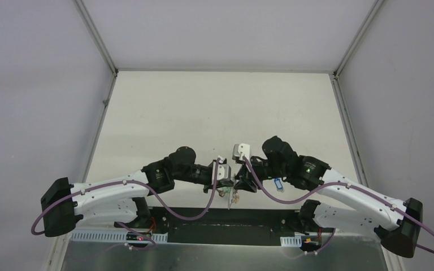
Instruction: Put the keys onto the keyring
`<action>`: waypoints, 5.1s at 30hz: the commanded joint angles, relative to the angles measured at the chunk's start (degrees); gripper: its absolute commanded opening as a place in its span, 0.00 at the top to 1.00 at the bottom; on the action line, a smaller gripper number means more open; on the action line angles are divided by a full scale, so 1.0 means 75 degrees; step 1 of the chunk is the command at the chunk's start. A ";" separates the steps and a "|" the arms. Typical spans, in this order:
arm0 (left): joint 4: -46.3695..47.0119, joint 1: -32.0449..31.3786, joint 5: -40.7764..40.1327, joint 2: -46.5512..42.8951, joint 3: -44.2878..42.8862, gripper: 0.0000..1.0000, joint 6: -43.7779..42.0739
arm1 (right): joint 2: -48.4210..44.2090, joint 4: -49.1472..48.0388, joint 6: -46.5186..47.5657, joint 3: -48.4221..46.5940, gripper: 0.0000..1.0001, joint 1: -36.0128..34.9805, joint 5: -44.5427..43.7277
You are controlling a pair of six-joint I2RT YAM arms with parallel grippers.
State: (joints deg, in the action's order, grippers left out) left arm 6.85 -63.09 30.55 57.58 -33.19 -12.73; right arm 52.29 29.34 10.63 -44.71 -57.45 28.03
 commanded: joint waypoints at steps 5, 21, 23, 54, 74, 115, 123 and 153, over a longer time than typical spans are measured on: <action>0.0771 -0.0108 -0.0811 -0.1126 0.0361 1.00 0.0068 | -0.0885 -0.1195 -0.0141 0.0227 0.35 0.0043 -0.0697; 0.3441 -0.0108 -0.1005 -0.2372 0.1623 1.00 0.0499 | -0.1831 -0.3709 -0.0149 0.1041 0.55 0.0043 0.0573; 0.3459 -0.0115 -0.1025 -0.2388 0.1583 1.00 0.0512 | -0.1839 -0.3774 -0.0149 0.1086 0.59 0.0043 0.0627; 0.3076 -0.0108 -0.0837 -0.2488 0.1250 1.00 0.0716 | -0.1385 -0.3756 0.0082 0.1068 1.00 0.0043 0.0774; -0.1612 -0.0109 -0.1078 -0.1707 -0.0783 0.53 0.0057 | 0.0073 0.0412 0.0306 -0.1031 1.00 0.0092 0.0384; 0.0702 -0.0108 -0.0372 -0.0300 -0.0228 1.00 0.0857 | 0.1231 0.1094 -0.0622 -0.1653 1.00 0.0906 0.0950; 0.0757 -0.0108 -0.0955 -0.0631 -0.0059 1.00 0.1173 | 0.0474 0.0611 -0.1146 -0.1365 0.47 0.0962 -0.0077; 0.4637 -0.0108 -0.0670 -0.1377 0.1059 1.00 0.1505 | -0.1743 -0.3385 -0.0860 0.0582 0.75 0.0980 0.1728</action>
State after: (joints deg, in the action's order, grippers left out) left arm 35.92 -63.42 24.25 47.99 -23.53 -2.24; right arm 39.22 7.46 3.51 -39.07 -50.33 39.70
